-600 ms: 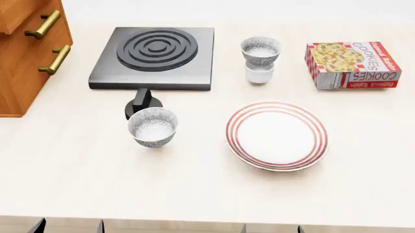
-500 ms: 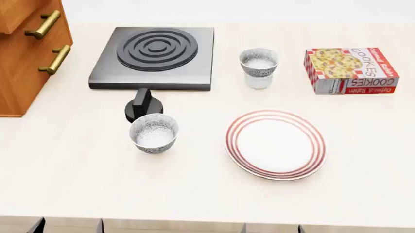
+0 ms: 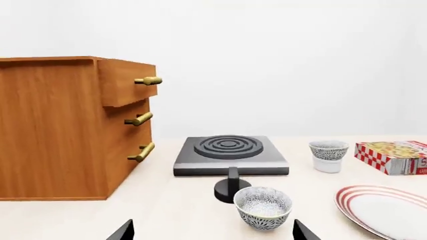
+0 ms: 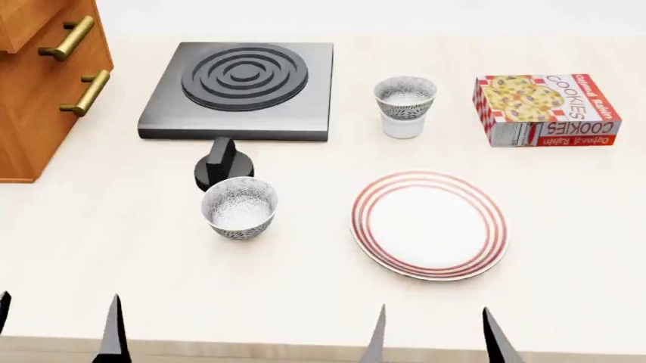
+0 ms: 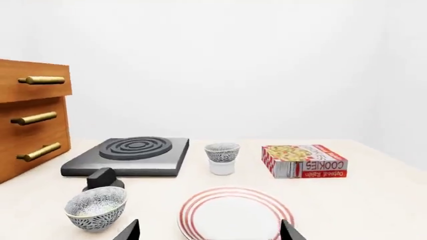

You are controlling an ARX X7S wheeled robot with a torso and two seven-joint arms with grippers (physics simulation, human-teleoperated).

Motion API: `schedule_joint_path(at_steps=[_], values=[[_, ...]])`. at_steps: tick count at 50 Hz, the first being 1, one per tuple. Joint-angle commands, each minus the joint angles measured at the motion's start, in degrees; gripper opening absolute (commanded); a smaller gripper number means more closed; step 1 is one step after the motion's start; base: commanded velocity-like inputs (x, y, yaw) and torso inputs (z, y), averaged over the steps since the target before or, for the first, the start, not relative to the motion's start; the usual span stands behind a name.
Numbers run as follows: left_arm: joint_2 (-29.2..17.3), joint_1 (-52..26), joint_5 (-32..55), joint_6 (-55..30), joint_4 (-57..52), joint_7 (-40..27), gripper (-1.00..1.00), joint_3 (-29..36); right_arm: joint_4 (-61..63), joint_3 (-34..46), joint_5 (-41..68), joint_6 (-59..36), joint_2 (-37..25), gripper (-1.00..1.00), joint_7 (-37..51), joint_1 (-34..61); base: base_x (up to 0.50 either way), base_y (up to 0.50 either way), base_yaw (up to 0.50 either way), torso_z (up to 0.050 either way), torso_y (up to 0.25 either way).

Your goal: Pick the akita bowl on the ramekin and place it on the plate.

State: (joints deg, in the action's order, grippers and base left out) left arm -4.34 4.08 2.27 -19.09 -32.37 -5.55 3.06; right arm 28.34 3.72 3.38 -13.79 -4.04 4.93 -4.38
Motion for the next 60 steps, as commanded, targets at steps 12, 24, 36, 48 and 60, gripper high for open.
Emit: schedule_joint_path(at_steps=[12, 24, 36, 48, 60], values=[[-2.62, 0.63, 1.6, -14.7, -24.45, -3.24, 1.0, 0.99, 21.29, 0.68, 2.96, -11.42, -2.52, 1.0, 3.34, -1.19, 0.0, 0.0, 0.0, 0.0, 0.0], [-3.6, 0.62, 2.77, -16.11, -27.17, -4.46, 1.0, 1.01, 23.43, 0.62, 4.43, -15.6, -3.73, 1.0, 5.88, -0.17, 0.36, 0.0, 0.0, 0.0, 0.0], [-5.36, 0.5, 4.82, -16.18, -27.53, -7.18, 1.0, 1.86, 22.96, 1.37, 4.83, -14.42, -4.71, 1.0, 6.62, -0.6, 0.5, 0.0, 0.0, 0.0, 0.0], [-12.62, -0.41, 11.72, -14.42, -27.46, -16.48, 1.0, 4.81, 23.06, 1.79, 5.27, -14.51, -5.32, 1.0, 7.32, -0.56, 0.5, 0.0, 0.0, 0.0, 0.0], [-16.99, -1.94, 17.1, -14.3, -27.3, -22.09, 1.0, 6.34, 22.9, 2.37, 5.74, -14.37, -5.84, 1.0, 7.83, -0.5, 0.5, 0.0, 0.0, 0.037, 0.0]])
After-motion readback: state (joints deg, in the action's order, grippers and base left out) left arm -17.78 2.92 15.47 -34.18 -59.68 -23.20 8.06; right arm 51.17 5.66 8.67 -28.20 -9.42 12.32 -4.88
